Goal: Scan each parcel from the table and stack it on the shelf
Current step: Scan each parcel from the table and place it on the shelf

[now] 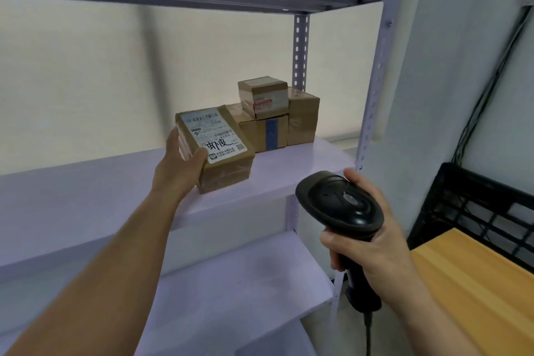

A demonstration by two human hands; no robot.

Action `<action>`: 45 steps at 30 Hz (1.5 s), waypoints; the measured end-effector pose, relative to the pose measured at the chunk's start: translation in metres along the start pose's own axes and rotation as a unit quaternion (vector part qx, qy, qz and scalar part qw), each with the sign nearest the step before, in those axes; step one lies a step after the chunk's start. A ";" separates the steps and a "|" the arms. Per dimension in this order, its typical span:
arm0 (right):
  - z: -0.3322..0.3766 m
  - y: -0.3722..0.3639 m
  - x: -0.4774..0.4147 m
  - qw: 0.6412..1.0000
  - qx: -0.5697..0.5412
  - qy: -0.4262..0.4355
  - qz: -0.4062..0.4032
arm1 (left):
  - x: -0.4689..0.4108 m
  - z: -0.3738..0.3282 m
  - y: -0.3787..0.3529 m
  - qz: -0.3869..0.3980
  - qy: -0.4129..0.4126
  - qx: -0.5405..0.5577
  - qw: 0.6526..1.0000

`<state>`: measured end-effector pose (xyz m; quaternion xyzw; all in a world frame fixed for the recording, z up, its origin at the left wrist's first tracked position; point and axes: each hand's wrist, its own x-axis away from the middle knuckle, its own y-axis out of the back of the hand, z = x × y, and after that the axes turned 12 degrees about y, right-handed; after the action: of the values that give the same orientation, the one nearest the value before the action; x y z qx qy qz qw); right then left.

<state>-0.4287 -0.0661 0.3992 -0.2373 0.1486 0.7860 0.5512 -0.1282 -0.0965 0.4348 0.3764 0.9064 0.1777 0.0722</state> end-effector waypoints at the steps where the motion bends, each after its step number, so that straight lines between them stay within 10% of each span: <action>1: -0.003 -0.003 -0.003 1.000 0.004 0.001 -0.002 | -0.006 -0.001 0.000 -0.014 -0.015 -0.026 0.999; 10: -0.020 -0.023 -0.029 1.000 0.024 0.012 -0.011 | -0.037 -0.005 -0.006 0.005 -0.116 -0.204 0.972; 33: -0.034 -0.008 -0.031 0.998 0.059 -0.011 -0.033 | -0.116 -0.017 -0.020 0.007 -0.101 -0.233 0.967; 39: -0.016 0.026 -0.007 0.994 0.093 -0.010 -0.050 | -0.052 -0.035 -0.030 -0.101 -0.214 -0.157 0.959; 45: 0.015 0.071 0.039 0.994 0.092 -0.011 -0.063 | 0.061 -0.015 -0.106 -0.024 -0.316 -0.098 0.943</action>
<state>-0.5099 -0.0522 0.3888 -0.1857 0.1985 0.7355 0.6206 -0.2449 -0.1269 0.4085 0.3821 0.8237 0.1359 0.3963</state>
